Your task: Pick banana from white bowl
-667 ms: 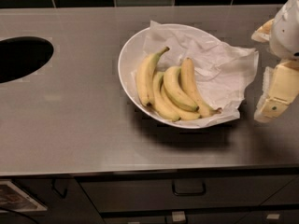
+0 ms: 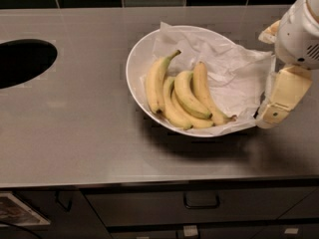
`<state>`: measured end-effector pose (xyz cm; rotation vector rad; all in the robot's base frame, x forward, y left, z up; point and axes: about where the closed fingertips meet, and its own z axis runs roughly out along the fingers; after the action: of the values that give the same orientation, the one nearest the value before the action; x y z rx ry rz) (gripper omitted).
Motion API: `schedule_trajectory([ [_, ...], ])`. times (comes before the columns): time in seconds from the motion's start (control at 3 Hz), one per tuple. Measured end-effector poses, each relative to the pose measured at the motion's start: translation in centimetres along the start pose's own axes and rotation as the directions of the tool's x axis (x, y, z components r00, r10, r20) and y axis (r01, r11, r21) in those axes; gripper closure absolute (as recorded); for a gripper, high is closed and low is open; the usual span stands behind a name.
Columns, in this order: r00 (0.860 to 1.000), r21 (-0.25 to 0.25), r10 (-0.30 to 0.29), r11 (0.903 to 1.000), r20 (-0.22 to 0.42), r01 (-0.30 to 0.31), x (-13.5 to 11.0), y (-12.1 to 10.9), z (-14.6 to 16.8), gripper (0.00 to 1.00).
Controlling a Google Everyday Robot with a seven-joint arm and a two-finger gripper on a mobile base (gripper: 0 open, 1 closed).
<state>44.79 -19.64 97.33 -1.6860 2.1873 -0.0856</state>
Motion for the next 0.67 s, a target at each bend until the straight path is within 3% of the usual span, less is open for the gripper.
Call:
schedule_trajectory([
  [0.33, 0.999, 0.003, 0.019, 0.9998, 0.036, -0.019, -1.82, 0.37, 1.91, 0.0],
  [0.67, 0.999, 0.003, 0.019, 0.9998, 0.036, -0.019, -1.82, 0.37, 1.91, 0.0],
])
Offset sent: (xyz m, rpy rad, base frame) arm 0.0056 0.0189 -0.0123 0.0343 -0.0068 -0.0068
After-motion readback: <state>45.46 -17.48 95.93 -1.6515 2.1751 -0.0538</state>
